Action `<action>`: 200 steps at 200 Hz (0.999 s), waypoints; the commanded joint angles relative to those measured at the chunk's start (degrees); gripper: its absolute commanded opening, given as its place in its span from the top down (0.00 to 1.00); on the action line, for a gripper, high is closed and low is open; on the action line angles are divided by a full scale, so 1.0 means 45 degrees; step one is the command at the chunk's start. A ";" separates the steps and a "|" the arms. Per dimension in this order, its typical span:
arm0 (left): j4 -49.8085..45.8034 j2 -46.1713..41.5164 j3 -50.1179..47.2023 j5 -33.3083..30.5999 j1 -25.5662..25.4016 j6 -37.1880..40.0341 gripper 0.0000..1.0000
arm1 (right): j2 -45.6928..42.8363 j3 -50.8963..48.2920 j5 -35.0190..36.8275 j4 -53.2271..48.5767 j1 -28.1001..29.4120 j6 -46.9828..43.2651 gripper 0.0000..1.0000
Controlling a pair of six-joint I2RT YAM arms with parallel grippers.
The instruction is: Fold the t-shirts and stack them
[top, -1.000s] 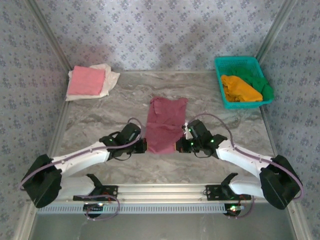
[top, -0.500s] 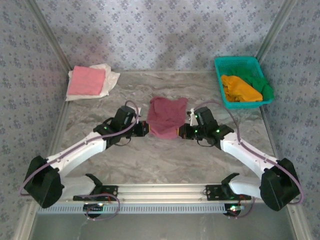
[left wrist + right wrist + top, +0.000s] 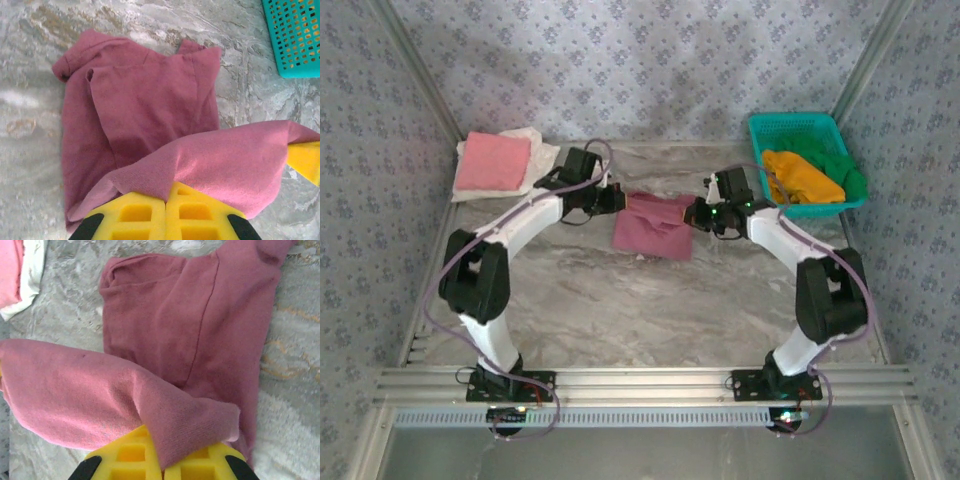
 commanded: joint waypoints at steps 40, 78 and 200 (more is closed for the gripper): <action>-0.2156 0.3145 0.4857 -0.0023 0.0547 0.1647 0.59 | 0.2563 0.3215 -0.0052 -0.0386 -0.0932 0.0003 0.86; -0.3556 0.5247 0.9858 -0.1338 0.0781 0.1910 0.36 | 0.4004 0.5706 -0.0375 -0.0746 -0.1781 0.0739 0.42; 0.4693 0.3689 0.1392 -0.0841 -0.1151 -0.0003 0.80 | 0.4883 0.4104 -0.0495 0.1629 -0.0547 0.0296 0.97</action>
